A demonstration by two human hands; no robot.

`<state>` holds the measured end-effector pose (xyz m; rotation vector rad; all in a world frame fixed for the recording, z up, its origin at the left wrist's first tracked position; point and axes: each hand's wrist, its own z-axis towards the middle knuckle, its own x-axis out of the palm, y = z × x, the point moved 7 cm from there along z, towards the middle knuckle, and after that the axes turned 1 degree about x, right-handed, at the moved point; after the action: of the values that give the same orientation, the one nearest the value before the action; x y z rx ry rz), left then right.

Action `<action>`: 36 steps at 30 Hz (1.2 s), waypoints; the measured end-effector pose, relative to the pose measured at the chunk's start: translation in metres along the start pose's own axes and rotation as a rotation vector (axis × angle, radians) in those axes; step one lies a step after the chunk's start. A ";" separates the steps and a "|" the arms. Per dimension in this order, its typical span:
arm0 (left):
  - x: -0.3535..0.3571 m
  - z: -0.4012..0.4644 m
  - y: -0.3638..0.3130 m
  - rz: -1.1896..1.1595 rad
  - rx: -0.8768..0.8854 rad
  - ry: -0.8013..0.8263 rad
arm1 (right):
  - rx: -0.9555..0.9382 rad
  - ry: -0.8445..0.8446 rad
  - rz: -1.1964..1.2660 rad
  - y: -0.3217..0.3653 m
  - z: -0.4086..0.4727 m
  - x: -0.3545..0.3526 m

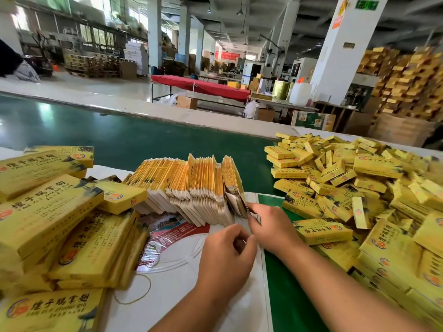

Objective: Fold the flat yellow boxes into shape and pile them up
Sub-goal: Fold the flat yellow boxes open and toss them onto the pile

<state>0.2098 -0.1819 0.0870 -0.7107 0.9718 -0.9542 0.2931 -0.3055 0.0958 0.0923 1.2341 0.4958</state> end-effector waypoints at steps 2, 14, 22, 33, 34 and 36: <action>0.001 0.000 0.000 0.003 -0.013 0.009 | -0.026 -0.091 -0.053 0.000 -0.005 -0.008; 0.003 0.002 0.003 -0.053 -0.052 0.044 | -0.115 -0.162 -0.065 0.001 -0.012 -0.019; 0.008 0.001 0.006 -0.411 -0.213 0.171 | -0.220 -0.714 -0.063 0.002 -0.046 -0.112; 0.013 0.004 -0.003 -1.481 -0.511 0.428 | -0.712 -0.465 -0.009 0.062 -0.131 -0.074; 0.011 0.004 -0.003 -1.478 -0.490 0.429 | -0.707 -0.429 0.009 0.063 -0.130 -0.071; 0.009 0.003 -0.004 -1.421 -0.435 0.440 | -0.626 -0.350 0.135 0.058 -0.128 -0.070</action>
<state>0.2135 -0.1909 0.0883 -1.6898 0.9997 -2.2262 0.1409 -0.3077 0.1329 -0.2621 0.6937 0.9216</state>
